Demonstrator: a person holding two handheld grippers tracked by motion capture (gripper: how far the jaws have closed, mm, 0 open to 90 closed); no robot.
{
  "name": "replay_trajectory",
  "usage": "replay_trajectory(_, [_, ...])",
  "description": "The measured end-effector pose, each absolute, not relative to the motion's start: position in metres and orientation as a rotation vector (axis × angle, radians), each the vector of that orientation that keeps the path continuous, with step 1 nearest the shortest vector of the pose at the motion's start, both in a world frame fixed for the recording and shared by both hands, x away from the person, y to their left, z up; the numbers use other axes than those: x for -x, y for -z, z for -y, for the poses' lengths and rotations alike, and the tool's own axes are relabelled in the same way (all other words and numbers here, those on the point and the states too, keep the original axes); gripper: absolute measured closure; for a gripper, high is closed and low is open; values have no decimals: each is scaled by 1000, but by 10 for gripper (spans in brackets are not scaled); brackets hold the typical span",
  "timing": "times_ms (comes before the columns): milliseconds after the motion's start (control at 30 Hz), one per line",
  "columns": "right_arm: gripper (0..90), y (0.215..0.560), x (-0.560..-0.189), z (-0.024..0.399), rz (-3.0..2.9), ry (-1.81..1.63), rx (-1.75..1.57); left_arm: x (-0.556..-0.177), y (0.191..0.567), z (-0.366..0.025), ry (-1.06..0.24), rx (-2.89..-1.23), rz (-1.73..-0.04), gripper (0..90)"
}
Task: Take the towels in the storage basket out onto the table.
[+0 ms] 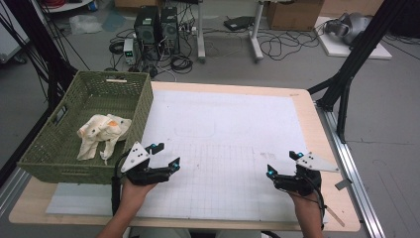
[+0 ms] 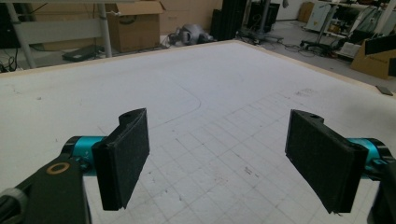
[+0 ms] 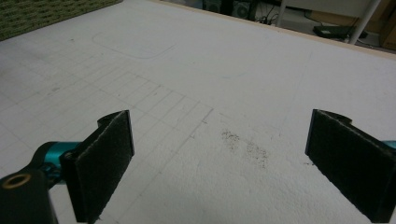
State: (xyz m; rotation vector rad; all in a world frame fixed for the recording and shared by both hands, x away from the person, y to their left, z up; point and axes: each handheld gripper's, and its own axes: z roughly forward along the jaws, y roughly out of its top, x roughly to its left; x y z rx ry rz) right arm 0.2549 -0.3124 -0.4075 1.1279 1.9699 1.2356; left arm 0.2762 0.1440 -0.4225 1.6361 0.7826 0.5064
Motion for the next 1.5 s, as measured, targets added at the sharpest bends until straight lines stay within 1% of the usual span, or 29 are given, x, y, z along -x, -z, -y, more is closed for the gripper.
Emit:
replay_trajectory(300, [71,413,-258,318,-1979,-1264,-1153,-274,422,-138,-508,-1639,-767,223])
replay_trajectory(1033, [71,408,-264,306,-1979,-1279,-1141,-265,405,-146,-472,-1599,-781,204])
replay_trajectory(1267, [71,407,-264,302,-1989,-1262,-1128,-261,388,-148,-478,-1594,-779,209])
replay_trajectory(1500, [71,407,-264,302,-1993,-1256,-1132,-260,353,-162,-510,-1569,-768,196])
